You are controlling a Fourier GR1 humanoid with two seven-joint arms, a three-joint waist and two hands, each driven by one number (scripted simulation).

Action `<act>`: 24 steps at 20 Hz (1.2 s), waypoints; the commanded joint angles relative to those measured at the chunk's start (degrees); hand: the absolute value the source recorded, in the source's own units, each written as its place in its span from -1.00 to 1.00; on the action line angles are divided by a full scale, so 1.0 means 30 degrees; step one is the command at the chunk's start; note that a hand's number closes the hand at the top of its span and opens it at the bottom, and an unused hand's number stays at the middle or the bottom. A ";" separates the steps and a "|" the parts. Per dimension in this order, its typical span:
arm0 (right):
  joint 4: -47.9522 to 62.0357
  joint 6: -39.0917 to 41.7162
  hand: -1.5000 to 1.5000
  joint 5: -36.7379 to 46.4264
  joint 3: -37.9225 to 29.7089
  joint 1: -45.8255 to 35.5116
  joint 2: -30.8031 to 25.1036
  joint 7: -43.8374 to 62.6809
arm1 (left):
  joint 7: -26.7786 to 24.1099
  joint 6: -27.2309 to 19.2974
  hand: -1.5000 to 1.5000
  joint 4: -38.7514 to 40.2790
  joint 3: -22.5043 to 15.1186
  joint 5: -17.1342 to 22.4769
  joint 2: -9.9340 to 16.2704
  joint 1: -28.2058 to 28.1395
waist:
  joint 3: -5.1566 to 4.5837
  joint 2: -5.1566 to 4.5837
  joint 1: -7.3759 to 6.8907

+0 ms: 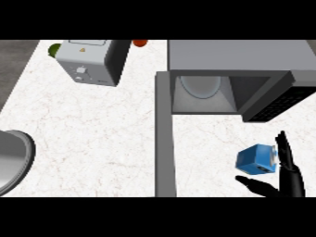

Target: Pick up the milk, place it into the microwave and close the microwave

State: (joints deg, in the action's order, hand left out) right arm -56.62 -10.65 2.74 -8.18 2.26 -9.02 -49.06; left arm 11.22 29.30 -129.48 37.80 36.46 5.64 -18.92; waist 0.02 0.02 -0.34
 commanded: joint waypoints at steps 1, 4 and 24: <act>0.4419 0.0188 1.00 0.0192 -0.0566 -0.1542 0.0138 -0.2914 | 0.0304 0.0279 -1.00 0.0951 0.0771 0.0967 0.0854 0.0389 | 0.0011 -0.0022 -0.0058; 0.3635 0.0851 1.00 0.0088 -0.0210 -0.1204 0.0256 -0.3382 | 0.0454 0.0572 -1.00 -0.0015 0.0965 0.1118 0.0033 -0.0345 | 0.0001 0.0005 -0.0011; 0.7423 0.4624 1.00 0.0125 0.0274 -0.8017 0.0429 -0.2874 | 0.0924 0.0618 -1.00 -0.0115 0.1452 0.1387 0.0073 0.0193 | -0.0009 0.0030 0.0002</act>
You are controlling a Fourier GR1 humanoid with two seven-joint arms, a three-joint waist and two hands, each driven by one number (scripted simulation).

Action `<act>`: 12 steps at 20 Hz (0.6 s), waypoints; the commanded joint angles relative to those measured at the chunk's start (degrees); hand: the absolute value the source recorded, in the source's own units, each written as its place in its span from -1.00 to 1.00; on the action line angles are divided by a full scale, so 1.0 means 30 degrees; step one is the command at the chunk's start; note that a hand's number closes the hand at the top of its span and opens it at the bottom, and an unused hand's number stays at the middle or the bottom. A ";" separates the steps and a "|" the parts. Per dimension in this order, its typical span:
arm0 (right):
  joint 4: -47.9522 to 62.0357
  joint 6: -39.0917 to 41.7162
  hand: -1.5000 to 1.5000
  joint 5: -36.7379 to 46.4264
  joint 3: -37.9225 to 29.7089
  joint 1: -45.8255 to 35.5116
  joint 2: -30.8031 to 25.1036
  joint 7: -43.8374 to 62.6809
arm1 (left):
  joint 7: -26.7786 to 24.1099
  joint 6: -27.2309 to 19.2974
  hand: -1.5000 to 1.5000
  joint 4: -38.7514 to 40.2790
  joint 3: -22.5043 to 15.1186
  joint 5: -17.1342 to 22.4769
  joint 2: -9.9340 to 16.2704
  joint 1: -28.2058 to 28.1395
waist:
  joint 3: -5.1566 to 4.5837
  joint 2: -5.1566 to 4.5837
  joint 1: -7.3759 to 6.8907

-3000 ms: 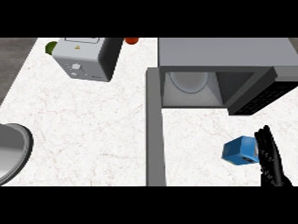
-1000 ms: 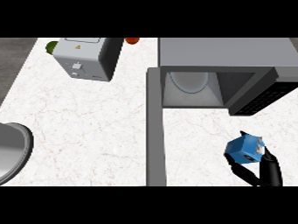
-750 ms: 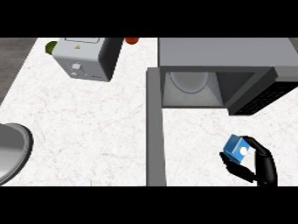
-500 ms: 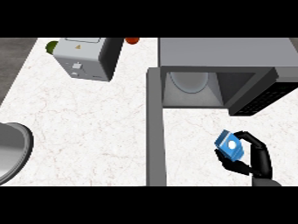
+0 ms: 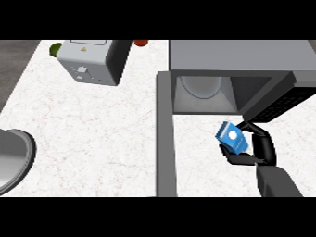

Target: Pick up the milk, place it into the microwave and close the microwave

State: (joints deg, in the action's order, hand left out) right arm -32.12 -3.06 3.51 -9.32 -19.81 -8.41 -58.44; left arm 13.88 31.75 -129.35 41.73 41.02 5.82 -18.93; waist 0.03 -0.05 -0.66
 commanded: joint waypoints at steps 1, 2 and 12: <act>-0.2489 0.2026 1.00 -0.0351 0.0889 0.0940 0.0560 0.0116 | -0.0083 0.0035 -1.00 0.1092 -0.0158 -0.0818 0.0030 0.0732 | -0.0030 0.0087 0.0380; -0.1903 0.2315 1.00 -0.0364 0.0951 0.0475 0.0663 0.0206 | -0.0022 0.0068 -1.00 -0.0512 -0.0431 -0.1080 -0.1072 -0.0152 | -0.0014 0.0058 0.0173; -1.0104 0.0322 1.00 0.0305 0.2861 0.1574 0.1340 0.6856 | -0.0818 0.1263 -1.00 0.2027 0.0729 -0.1044 -0.0545 0.0329 | -0.0022 0.0050 0.0179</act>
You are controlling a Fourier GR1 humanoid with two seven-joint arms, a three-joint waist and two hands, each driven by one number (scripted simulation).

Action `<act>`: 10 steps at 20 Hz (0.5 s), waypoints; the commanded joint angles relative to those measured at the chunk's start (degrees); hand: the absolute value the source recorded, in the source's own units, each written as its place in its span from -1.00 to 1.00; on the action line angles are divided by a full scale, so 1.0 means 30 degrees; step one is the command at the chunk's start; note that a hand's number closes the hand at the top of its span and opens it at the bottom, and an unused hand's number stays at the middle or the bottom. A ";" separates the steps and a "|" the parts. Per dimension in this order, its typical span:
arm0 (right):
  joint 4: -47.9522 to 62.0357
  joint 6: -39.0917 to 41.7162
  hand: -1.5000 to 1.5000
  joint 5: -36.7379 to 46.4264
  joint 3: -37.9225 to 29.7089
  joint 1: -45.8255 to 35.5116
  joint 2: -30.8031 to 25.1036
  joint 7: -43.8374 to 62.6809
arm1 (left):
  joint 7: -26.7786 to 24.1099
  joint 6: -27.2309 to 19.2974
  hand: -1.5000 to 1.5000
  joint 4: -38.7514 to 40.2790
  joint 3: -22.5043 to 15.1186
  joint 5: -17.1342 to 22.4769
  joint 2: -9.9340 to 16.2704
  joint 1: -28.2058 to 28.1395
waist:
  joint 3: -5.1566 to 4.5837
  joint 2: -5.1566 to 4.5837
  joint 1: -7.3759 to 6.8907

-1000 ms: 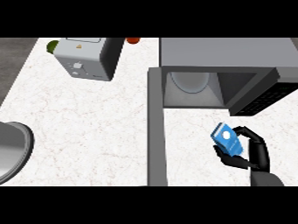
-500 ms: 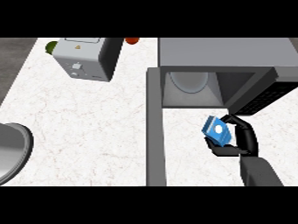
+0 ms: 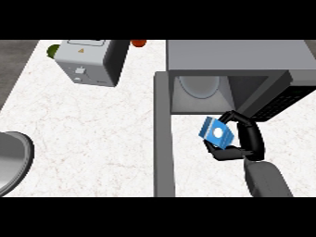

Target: Pick up the milk, place it into the microwave and close the microwave

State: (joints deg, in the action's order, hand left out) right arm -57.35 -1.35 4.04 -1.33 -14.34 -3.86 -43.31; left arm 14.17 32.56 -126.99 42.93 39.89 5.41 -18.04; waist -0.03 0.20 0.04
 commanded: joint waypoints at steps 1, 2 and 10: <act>-0.3623 -0.0751 1.00 0.0133 0.0470 0.0263 0.0086 0.3054 | -0.0182 0.0083 -1.00 0.0745 0.0091 -0.0702 0.0225 0.0711 | -0.0001 -0.0017 0.0038; -0.2506 -0.1839 1.00 0.0803 0.0617 -0.0710 0.0697 0.2977 | 0.0246 0.0379 -1.00 0.1364 0.0365 0.0489 0.1064 0.0588 | 0.0004 -0.0036 -0.0069; -0.0206 -0.4509 1.00 0.2694 0.0491 -0.5126 0.1221 0.5874 | 0.0140 -0.0206 -1.00 0.0681 0.0050 -0.0263 0.0357 0.1244 | 0.0015 -0.0108 -0.0273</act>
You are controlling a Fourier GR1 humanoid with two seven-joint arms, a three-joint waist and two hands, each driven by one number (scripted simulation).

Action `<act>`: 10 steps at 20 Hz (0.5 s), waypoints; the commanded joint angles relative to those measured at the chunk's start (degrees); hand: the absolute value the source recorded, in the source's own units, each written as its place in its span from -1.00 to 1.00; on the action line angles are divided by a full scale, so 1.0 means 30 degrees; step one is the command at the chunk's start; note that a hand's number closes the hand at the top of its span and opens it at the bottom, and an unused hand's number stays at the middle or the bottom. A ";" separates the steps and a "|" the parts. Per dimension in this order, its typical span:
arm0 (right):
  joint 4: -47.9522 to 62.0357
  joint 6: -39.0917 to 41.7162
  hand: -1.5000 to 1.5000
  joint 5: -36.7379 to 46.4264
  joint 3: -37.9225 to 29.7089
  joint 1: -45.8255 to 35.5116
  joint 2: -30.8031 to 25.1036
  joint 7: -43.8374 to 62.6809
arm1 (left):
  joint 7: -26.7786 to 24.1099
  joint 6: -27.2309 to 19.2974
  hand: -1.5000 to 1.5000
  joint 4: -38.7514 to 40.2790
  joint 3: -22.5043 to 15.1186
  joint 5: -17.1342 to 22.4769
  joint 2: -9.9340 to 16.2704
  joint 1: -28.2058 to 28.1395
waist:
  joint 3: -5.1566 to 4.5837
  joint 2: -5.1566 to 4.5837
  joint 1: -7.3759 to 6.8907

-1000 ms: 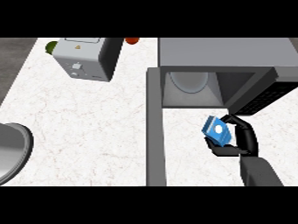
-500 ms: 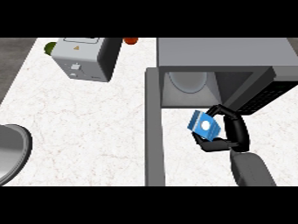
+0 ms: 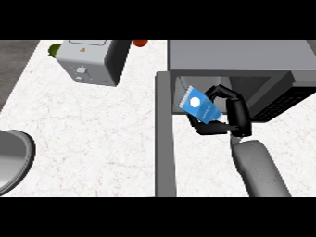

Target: Pick up the milk, place it into the microwave and close the microwave

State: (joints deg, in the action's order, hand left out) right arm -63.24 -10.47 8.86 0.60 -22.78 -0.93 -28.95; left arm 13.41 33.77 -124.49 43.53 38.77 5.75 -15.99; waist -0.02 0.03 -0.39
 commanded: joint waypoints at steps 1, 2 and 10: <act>0.1765 -0.1006 1.00 0.1019 -0.0481 -0.3081 -0.0548 0.1689 | -0.0284 0.0941 -1.00 0.0569 0.1185 0.1462 0.0675 -0.0902 | 0.0001 -0.0021 -0.0302; 0.2419 -0.2572 1.00 0.2287 0.0112 -0.3583 0.0096 0.2143 | -0.1032 0.1773 -1.00 0.0939 0.0394 -0.0042 -0.0405 -0.0819 | -0.0011 -0.0054 -0.0319; 0.6868 -0.4057 1.00 0.3500 -0.0913 -0.6901 -0.0870 0.2286 | -0.0052 0.0498 -1.00 0.0686 -0.0193 -0.0270 0.0232 0.0367 | 0.0003 -0.0271 -0.0835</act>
State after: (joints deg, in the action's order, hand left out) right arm -52.89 -20.22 16.13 -1.11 -32.54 -3.06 -31.01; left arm 13.19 35.03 -122.47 43.54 38.60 6.59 -15.21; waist 0.45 1.17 -0.13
